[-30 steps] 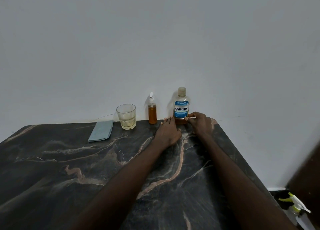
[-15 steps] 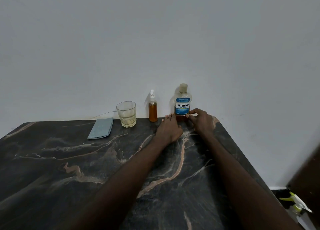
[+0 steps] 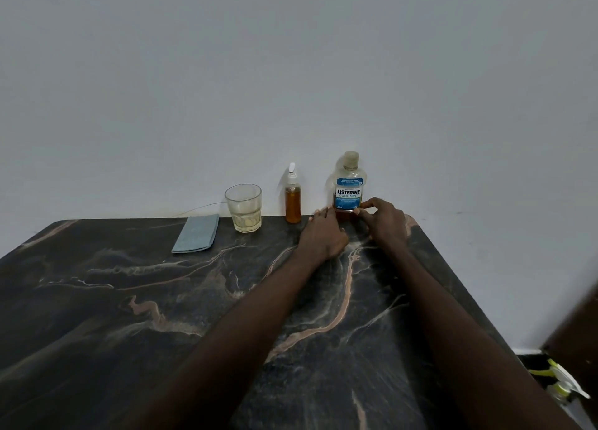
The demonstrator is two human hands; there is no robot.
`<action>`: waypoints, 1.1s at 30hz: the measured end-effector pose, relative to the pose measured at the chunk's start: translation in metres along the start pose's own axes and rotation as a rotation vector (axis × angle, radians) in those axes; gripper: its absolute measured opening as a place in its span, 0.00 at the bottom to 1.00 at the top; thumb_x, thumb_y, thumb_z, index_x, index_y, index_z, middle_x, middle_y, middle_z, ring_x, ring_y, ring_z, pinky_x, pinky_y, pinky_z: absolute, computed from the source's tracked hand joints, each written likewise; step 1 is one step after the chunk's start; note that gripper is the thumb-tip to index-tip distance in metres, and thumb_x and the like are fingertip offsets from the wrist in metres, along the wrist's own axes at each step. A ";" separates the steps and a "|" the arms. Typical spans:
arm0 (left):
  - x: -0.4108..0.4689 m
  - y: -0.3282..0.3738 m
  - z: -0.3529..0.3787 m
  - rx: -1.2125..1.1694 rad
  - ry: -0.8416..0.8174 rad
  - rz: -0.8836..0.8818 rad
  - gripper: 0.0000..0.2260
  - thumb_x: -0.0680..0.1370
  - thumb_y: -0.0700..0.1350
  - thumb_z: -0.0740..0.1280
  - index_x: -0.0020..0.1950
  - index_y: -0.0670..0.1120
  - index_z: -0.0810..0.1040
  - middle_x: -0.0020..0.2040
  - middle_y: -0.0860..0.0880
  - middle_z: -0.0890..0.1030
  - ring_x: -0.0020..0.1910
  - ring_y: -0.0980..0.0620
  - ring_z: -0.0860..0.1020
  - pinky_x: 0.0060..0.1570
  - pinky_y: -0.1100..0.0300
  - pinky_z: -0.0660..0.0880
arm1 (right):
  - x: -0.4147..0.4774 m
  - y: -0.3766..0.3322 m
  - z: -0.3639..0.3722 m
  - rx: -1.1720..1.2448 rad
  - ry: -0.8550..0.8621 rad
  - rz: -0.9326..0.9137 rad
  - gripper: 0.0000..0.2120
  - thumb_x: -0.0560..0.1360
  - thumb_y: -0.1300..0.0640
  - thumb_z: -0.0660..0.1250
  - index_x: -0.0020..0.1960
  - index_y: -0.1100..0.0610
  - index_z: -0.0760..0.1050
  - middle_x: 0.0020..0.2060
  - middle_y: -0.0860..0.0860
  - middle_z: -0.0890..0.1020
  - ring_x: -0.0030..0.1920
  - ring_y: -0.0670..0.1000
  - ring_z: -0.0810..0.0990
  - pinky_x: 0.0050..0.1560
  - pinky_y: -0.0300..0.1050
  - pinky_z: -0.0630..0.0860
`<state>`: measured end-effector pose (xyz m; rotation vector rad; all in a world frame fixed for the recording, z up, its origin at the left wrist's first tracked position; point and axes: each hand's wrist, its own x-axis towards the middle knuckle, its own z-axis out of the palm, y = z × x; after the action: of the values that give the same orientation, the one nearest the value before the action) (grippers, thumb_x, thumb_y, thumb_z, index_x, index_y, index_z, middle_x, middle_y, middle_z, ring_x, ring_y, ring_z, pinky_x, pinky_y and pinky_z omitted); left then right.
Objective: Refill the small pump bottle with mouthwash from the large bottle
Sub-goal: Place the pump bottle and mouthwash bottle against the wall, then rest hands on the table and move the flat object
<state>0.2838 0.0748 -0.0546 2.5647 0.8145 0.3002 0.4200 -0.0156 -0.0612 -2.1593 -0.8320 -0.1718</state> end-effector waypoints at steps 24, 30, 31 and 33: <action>-0.156 -0.079 -0.106 0.231 0.496 0.220 0.12 0.83 0.45 0.58 0.62 0.46 0.77 0.55 0.46 0.82 0.51 0.48 0.80 0.48 0.53 0.79 | -0.102 -0.049 -0.067 0.046 -0.275 -0.018 0.13 0.81 0.46 0.68 0.56 0.55 0.77 0.49 0.53 0.82 0.48 0.51 0.81 0.50 0.51 0.79; -0.170 -0.152 -0.141 0.292 0.478 -0.062 0.12 0.82 0.42 0.62 0.64 0.40 0.75 0.62 0.40 0.76 0.60 0.41 0.75 0.54 0.49 0.75 | -0.202 -0.103 -0.065 -0.177 -0.423 -0.260 0.19 0.83 0.45 0.63 0.70 0.53 0.73 0.69 0.53 0.74 0.67 0.52 0.74 0.67 0.53 0.74; -0.172 -0.160 -0.142 0.281 0.440 -0.096 0.15 0.83 0.44 0.62 0.67 0.39 0.74 0.65 0.39 0.74 0.64 0.41 0.74 0.58 0.48 0.75 | -0.217 -0.108 -0.063 -0.216 -0.429 -0.278 0.21 0.84 0.46 0.61 0.73 0.54 0.72 0.72 0.54 0.73 0.69 0.53 0.72 0.71 0.53 0.72; -0.176 -0.170 -0.140 0.232 0.362 -0.135 0.20 0.85 0.47 0.62 0.73 0.38 0.71 0.73 0.38 0.69 0.72 0.40 0.70 0.68 0.47 0.70 | -0.242 -0.115 -0.061 -0.301 -0.405 -0.291 0.24 0.85 0.47 0.58 0.78 0.56 0.66 0.77 0.55 0.68 0.76 0.55 0.67 0.77 0.54 0.65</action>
<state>0.0121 0.1424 -0.0228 2.6886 1.2101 0.6771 0.1708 -0.1285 -0.0387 -2.3808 -1.4323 -0.0021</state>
